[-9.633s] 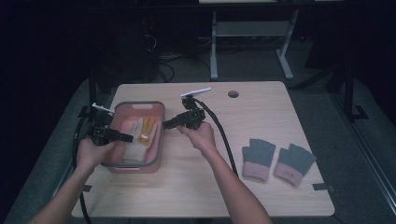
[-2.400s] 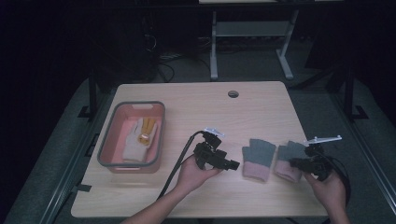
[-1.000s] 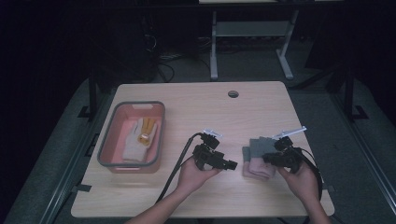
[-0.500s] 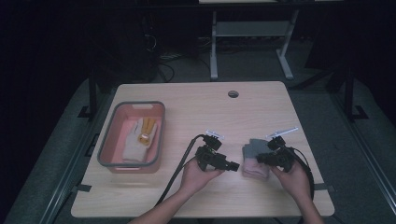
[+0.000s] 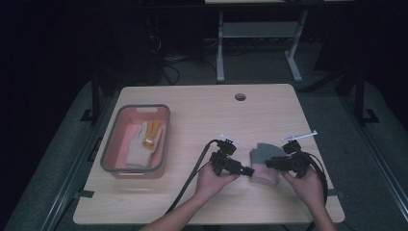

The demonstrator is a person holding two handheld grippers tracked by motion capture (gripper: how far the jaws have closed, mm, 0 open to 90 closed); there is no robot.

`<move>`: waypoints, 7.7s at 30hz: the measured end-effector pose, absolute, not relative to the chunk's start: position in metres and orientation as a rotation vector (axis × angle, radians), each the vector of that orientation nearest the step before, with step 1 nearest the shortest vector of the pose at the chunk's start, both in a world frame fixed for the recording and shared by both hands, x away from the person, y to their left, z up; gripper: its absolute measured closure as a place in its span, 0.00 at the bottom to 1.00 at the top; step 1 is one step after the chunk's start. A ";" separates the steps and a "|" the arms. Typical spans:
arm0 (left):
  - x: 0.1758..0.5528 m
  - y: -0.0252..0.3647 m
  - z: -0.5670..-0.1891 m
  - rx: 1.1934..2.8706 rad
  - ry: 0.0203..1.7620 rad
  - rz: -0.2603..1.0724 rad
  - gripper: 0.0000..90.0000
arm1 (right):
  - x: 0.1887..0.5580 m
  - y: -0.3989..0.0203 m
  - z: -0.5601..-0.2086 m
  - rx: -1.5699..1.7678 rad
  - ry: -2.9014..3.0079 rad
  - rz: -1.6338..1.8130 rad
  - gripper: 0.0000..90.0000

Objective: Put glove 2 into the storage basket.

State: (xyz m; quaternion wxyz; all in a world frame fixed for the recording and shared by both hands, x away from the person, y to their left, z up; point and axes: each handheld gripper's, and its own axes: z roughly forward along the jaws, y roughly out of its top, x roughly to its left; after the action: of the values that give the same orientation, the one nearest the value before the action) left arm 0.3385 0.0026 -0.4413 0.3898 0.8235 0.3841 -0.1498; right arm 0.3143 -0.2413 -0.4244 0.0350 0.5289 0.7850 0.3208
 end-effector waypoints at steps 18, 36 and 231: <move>0.345 -0.021 -0.457 2.085 1.039 -0.442 0.37 | 0.304 -0.271 -0.439 1.779 2.320 1.113 0.57; 0.343 -0.030 -0.464 2.086 1.059 -0.462 0.45 | 0.301 -0.277 -0.456 1.893 2.271 1.168 0.55; 0.356 0.206 -0.350 1.795 1.131 -0.167 0.67 | 0.392 -0.063 -0.346 1.645 2.564 1.540 0.81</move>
State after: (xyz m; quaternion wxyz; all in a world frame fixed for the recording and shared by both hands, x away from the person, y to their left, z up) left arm 0.3558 0.2056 -0.3500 0.4854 0.7375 0.4646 -0.0684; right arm 0.3918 -0.0626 -0.3464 -0.1355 0.4776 0.7441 0.4470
